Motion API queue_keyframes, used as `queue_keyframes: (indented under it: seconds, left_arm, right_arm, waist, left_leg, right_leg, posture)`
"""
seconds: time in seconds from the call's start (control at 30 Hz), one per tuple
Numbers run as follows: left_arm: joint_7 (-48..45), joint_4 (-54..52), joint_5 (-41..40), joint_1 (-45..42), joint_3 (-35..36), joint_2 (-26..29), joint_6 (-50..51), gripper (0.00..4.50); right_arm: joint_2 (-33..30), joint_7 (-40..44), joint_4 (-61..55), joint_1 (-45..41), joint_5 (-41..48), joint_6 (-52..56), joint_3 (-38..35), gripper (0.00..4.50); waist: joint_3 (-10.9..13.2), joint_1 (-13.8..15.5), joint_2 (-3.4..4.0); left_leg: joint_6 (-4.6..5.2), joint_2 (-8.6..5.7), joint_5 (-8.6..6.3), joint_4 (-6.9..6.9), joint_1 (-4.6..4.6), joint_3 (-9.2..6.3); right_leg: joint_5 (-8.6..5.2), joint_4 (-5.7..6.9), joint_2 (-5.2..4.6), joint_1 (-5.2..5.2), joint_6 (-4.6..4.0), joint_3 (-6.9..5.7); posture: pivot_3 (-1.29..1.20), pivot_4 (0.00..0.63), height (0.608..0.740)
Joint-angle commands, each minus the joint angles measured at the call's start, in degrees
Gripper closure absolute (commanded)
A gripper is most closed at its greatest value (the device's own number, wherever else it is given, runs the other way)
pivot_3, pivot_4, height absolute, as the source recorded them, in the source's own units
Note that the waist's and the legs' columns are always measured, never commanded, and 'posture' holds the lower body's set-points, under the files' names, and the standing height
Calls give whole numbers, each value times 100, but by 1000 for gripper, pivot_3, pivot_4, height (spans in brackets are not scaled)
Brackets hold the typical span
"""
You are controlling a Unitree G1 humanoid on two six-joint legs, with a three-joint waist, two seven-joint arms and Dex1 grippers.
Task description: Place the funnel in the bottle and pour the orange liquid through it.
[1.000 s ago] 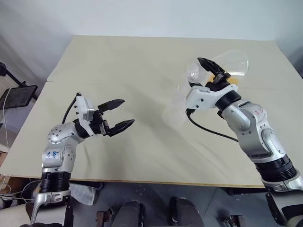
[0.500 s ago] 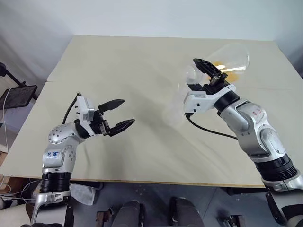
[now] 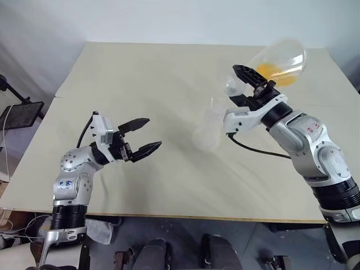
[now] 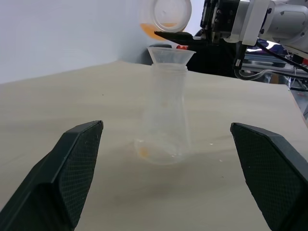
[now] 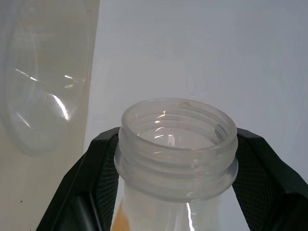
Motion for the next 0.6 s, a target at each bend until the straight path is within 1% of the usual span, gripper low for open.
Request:
queue_keyframes:
  seconds: [0.03,0.6]
  left_arm:
    - [-3,-63,-79,-57,12,-7,-128,0]
    - [-24,-65,-91,-31,5,26,-151,0]
  right_arm:
    - [-129,-142,-122,-102,-128,-103,-271,1693]
    - [-214,-140,-51,-13,-322,-362,-297,1693]
  waist:
    - [0,1,0]
    - [0,-1,0]
  left_leg:
    - [0,0,0,0,0,0]
    - [0,0,0,0,0,0]
  right_leg:
    - [0,0,0,0,0,0]
    - [0,-3,0,0,0,1]
  posture:
    - [0,150,740]
    - [0,150,740]
